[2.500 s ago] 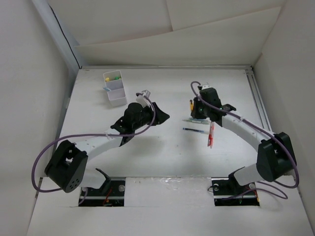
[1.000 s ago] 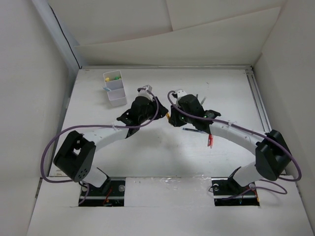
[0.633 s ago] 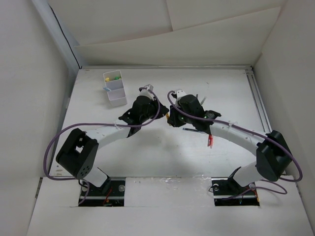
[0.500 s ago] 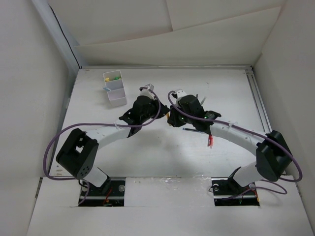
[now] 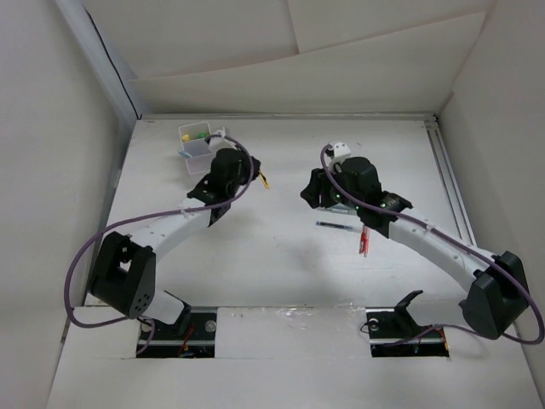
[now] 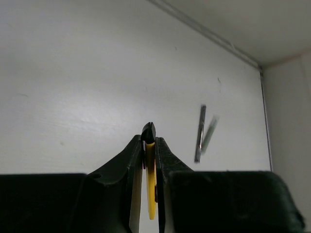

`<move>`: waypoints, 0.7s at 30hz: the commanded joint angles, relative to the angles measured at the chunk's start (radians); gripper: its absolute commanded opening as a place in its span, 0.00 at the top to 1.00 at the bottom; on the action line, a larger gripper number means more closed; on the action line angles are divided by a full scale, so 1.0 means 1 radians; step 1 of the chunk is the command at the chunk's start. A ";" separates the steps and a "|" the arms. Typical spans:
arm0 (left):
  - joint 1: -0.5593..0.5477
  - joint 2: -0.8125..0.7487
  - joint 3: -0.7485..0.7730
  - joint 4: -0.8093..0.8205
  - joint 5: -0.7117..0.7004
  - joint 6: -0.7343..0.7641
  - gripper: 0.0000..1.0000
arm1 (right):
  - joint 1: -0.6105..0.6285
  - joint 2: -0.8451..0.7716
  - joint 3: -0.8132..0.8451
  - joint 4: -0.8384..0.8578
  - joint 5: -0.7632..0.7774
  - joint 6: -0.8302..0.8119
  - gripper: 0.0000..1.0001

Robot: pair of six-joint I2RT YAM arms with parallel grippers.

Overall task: Sort the stationery into containers
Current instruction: Place the pen in the storage box.

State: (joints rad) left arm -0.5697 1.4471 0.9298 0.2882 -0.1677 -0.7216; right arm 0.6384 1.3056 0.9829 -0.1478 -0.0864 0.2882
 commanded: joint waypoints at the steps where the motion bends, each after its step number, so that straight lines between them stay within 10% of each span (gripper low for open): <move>1: 0.100 -0.050 0.050 -0.007 -0.121 -0.042 1.00 | -0.043 -0.025 -0.058 0.082 0.030 -0.009 0.46; 21: 0.337 0.358 0.547 -0.162 -0.766 0.240 1.00 | -0.046 -0.088 -0.155 0.180 0.017 0.019 0.46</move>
State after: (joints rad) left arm -0.2317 1.7695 1.4170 0.1490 -0.7979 -0.5869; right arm 0.5732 1.2396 0.8207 -0.0338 -0.0589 0.3099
